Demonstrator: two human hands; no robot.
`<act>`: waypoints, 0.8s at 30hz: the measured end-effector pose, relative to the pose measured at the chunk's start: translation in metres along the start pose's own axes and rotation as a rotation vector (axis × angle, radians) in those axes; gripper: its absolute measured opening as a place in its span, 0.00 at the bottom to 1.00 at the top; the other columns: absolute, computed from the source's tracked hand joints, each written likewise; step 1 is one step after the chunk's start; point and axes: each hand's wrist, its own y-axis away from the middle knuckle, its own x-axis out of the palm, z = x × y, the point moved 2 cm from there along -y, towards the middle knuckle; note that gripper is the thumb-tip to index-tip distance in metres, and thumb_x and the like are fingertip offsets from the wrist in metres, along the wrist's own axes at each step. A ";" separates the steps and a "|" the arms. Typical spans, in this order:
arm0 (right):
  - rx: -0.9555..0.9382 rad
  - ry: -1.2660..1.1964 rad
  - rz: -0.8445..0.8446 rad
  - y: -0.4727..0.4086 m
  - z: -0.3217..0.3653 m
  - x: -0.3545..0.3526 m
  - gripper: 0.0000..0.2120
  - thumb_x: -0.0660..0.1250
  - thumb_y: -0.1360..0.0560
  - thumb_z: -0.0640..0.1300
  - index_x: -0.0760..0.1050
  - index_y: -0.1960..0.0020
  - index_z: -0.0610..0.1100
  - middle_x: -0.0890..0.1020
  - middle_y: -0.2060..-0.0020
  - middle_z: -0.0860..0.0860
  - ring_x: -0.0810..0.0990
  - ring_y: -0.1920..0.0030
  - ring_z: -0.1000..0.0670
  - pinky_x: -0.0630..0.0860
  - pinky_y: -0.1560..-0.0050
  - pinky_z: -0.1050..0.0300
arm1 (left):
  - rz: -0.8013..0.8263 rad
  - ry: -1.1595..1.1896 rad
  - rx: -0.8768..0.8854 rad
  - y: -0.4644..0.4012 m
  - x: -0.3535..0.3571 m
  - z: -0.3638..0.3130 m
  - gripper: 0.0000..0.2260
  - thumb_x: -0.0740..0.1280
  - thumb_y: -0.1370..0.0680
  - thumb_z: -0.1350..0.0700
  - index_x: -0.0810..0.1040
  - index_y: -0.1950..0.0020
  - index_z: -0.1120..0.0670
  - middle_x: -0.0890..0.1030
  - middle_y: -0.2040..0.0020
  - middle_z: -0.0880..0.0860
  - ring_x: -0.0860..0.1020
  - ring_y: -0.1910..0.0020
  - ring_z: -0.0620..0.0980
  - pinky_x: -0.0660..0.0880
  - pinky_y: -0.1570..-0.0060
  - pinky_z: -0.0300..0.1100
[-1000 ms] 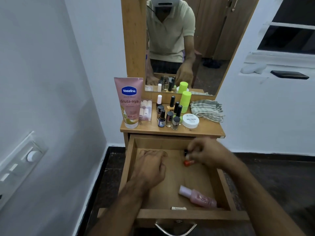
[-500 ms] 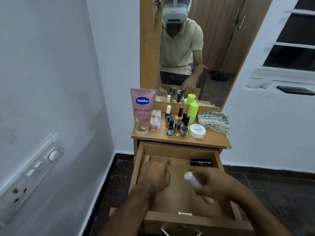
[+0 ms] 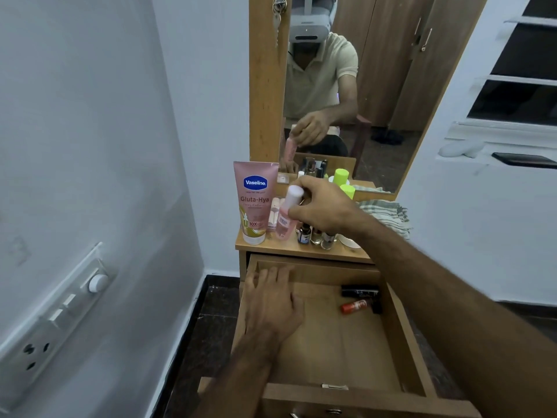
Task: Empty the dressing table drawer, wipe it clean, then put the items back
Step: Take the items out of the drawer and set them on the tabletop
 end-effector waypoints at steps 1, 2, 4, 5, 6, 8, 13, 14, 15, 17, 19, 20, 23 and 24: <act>0.008 0.026 0.009 -0.006 0.000 0.004 0.16 0.77 0.28 0.44 0.76 0.44 0.50 0.81 0.53 0.54 0.82 0.52 0.51 0.81 0.56 0.52 | 0.002 0.000 -0.003 0.000 0.001 0.000 0.25 0.59 0.23 0.43 0.67 0.26 0.45 0.74 0.30 0.45 0.69 0.31 0.45 0.50 0.24 0.52; 0.019 0.046 0.018 -0.011 -0.001 0.008 0.16 0.77 0.29 0.44 0.76 0.44 0.50 0.82 0.53 0.54 0.82 0.52 0.50 0.81 0.54 0.51 | 0.001 -0.001 -0.001 0.000 0.001 0.000 0.25 0.59 0.24 0.43 0.67 0.26 0.44 0.74 0.30 0.45 0.69 0.31 0.45 0.50 0.23 0.52; 0.035 0.075 0.029 -0.017 -0.005 0.017 0.16 0.78 0.29 0.44 0.76 0.45 0.50 0.81 0.54 0.55 0.81 0.52 0.51 0.79 0.56 0.54 | -0.007 -0.004 0.004 0.000 0.002 0.000 0.25 0.59 0.24 0.43 0.68 0.27 0.44 0.75 0.31 0.44 0.70 0.31 0.45 0.50 0.23 0.52; 0.041 0.089 0.030 -0.018 -0.007 0.021 0.16 0.78 0.29 0.44 0.76 0.45 0.51 0.81 0.54 0.55 0.80 0.52 0.52 0.77 0.57 0.55 | -0.011 -0.002 0.006 0.000 0.003 0.000 0.25 0.59 0.24 0.43 0.68 0.27 0.44 0.75 0.31 0.44 0.70 0.31 0.45 0.49 0.24 0.52; 0.047 0.097 0.030 -0.019 -0.009 0.024 0.16 0.78 0.29 0.44 0.76 0.44 0.50 0.81 0.53 0.55 0.80 0.52 0.52 0.77 0.56 0.56 | -0.013 0.005 0.009 0.000 0.003 0.000 0.24 0.59 0.24 0.43 0.68 0.27 0.44 0.75 0.31 0.45 0.70 0.31 0.45 0.48 0.24 0.52; 0.061 0.097 0.024 -0.020 -0.010 0.028 0.17 0.78 0.28 0.44 0.77 0.42 0.50 0.82 0.51 0.54 0.80 0.50 0.52 0.78 0.52 0.54 | -0.013 0.035 0.009 0.000 0.004 0.000 0.24 0.60 0.24 0.44 0.68 0.27 0.45 0.75 0.31 0.45 0.70 0.31 0.46 0.48 0.24 0.52; 0.085 0.137 0.014 -0.023 -0.010 0.027 0.17 0.78 0.28 0.46 0.73 0.45 0.55 0.80 0.55 0.60 0.79 0.45 0.51 0.66 0.34 0.44 | -0.009 0.080 0.017 -0.001 0.006 -0.002 0.25 0.62 0.24 0.45 0.68 0.27 0.46 0.75 0.31 0.46 0.71 0.31 0.46 0.49 0.24 0.51; 0.085 0.142 0.012 -0.023 -0.010 0.027 0.18 0.78 0.28 0.46 0.72 0.46 0.56 0.78 0.57 0.61 0.78 0.45 0.51 0.64 0.35 0.45 | -0.011 0.084 0.019 -0.001 0.006 -0.002 0.25 0.62 0.24 0.45 0.69 0.27 0.46 0.76 0.31 0.46 0.71 0.32 0.46 0.49 0.24 0.51; 0.086 0.144 0.011 -0.023 -0.010 0.027 0.19 0.78 0.28 0.46 0.71 0.45 0.57 0.78 0.58 0.62 0.78 0.45 0.52 0.63 0.36 0.45 | -0.015 0.088 0.019 -0.001 0.006 -0.002 0.25 0.62 0.24 0.45 0.69 0.27 0.46 0.76 0.32 0.46 0.71 0.32 0.46 0.50 0.24 0.51; 0.087 0.137 0.020 -0.022 -0.010 0.027 0.20 0.77 0.29 0.46 0.71 0.43 0.57 0.78 0.57 0.63 0.77 0.45 0.52 0.63 0.34 0.46 | -0.018 0.092 0.015 -0.001 0.006 -0.002 0.24 0.63 0.24 0.46 0.69 0.27 0.46 0.76 0.32 0.46 0.72 0.32 0.46 0.51 0.25 0.51; 0.090 0.107 0.025 -0.020 -0.009 0.027 0.21 0.78 0.29 0.46 0.71 0.42 0.57 0.78 0.57 0.63 0.79 0.45 0.52 0.67 0.32 0.42 | -0.015 0.093 0.014 -0.001 0.007 -0.003 0.25 0.63 0.24 0.46 0.69 0.27 0.46 0.76 0.32 0.46 0.71 0.32 0.46 0.51 0.25 0.51; 0.091 0.089 0.018 -0.020 -0.008 0.027 0.21 0.78 0.29 0.46 0.71 0.43 0.57 0.78 0.57 0.63 0.80 0.45 0.52 0.70 0.33 0.41 | -0.013 0.093 0.016 -0.001 0.007 -0.003 0.25 0.62 0.24 0.46 0.69 0.27 0.46 0.76 0.32 0.46 0.71 0.32 0.45 0.51 0.26 0.50; 0.092 0.040 0.002 -0.016 -0.004 0.022 0.20 0.77 0.29 0.46 0.74 0.42 0.56 0.80 0.54 0.61 0.81 0.47 0.53 0.74 0.35 0.41 | -0.011 0.092 0.022 -0.001 0.007 -0.003 0.25 0.62 0.24 0.46 0.69 0.27 0.46 0.76 0.32 0.46 0.72 0.33 0.45 0.52 0.26 0.50; 0.093 0.040 0.004 -0.015 0.000 0.020 0.21 0.77 0.28 0.46 0.74 0.39 0.55 0.81 0.52 0.60 0.81 0.46 0.53 0.74 0.35 0.41 | -0.009 0.091 0.023 -0.001 0.007 -0.002 0.25 0.62 0.24 0.46 0.69 0.27 0.46 0.76 0.32 0.46 0.72 0.33 0.45 0.53 0.26 0.50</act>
